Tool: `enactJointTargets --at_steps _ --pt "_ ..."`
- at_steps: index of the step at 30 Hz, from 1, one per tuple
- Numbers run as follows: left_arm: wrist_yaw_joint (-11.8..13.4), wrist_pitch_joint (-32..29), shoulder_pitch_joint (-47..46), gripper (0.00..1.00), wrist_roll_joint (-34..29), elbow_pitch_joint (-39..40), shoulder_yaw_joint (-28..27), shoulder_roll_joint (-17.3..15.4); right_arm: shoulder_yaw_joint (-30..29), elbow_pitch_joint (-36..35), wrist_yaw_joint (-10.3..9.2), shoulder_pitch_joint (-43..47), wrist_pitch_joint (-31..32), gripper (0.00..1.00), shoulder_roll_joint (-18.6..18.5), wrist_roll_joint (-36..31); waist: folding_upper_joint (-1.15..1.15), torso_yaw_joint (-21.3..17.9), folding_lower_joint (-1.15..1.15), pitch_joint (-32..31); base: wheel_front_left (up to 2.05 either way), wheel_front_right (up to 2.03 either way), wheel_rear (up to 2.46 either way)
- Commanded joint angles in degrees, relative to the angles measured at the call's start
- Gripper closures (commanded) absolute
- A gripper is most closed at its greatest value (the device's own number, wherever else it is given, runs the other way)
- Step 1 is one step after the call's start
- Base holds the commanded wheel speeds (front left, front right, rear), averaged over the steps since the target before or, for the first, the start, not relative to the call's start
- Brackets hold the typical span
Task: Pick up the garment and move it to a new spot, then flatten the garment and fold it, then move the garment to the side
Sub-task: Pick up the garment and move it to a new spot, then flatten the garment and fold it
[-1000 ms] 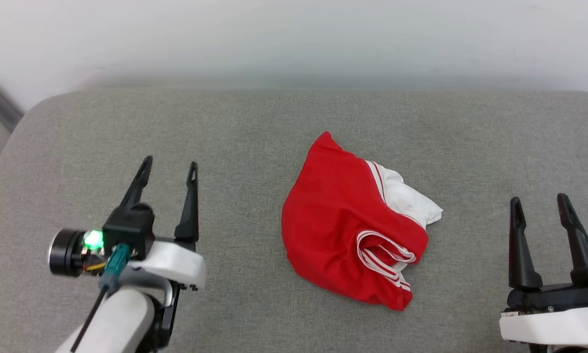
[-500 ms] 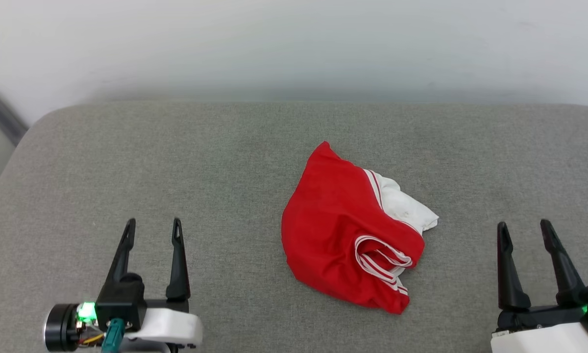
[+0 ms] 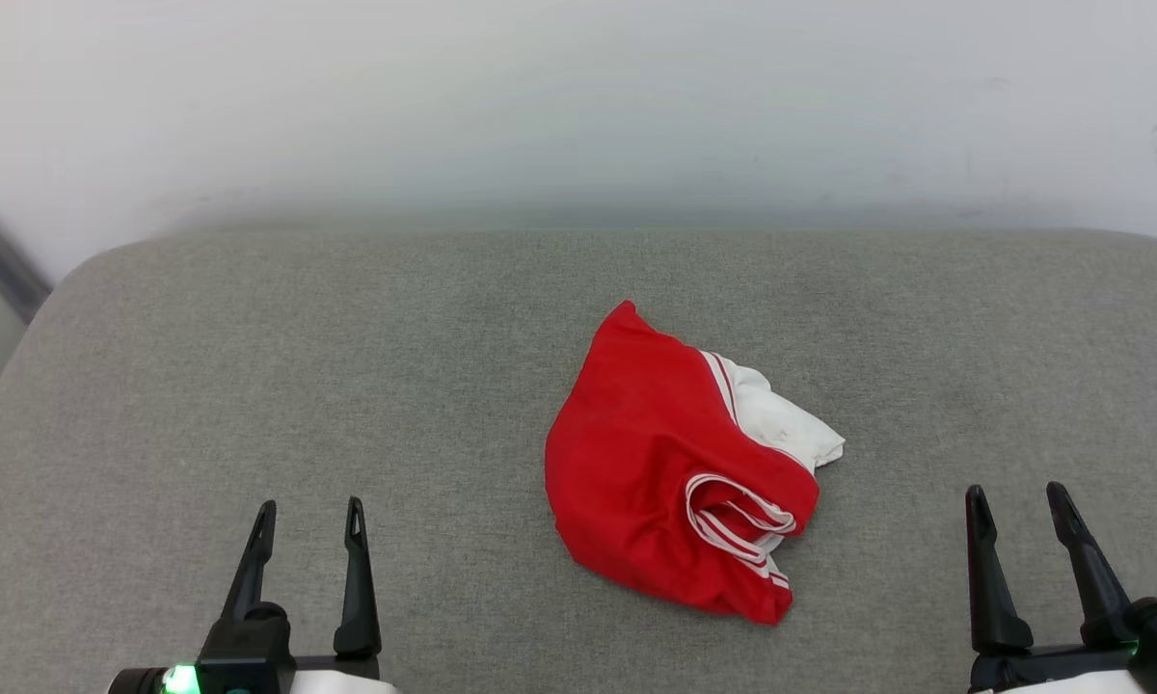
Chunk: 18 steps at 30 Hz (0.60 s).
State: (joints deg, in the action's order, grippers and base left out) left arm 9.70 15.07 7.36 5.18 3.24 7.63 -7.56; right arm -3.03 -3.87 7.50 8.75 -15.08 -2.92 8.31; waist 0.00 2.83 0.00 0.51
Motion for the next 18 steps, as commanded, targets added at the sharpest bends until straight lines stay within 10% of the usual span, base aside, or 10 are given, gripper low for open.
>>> enactJointTargets --at_steps 1,18 --pt "-0.47 0.15 0.64 0.0 -0.54 0.27 -0.51 0.35 -0.05 0.19 -0.02 0.92 -0.14 0.0 0.07 0.38 0.0 0.04 0.0 -0.2 0.0 0.0 0.0" --pt "-5.11 0.15 2.71 0.0 -2.48 -1.11 -5.26 3.57 0.14 0.91 -0.02 1.71 -0.14 0.0 0.07 1.31 0.0 0.38 0.0 -1.39 0.0 0.0 0.0"
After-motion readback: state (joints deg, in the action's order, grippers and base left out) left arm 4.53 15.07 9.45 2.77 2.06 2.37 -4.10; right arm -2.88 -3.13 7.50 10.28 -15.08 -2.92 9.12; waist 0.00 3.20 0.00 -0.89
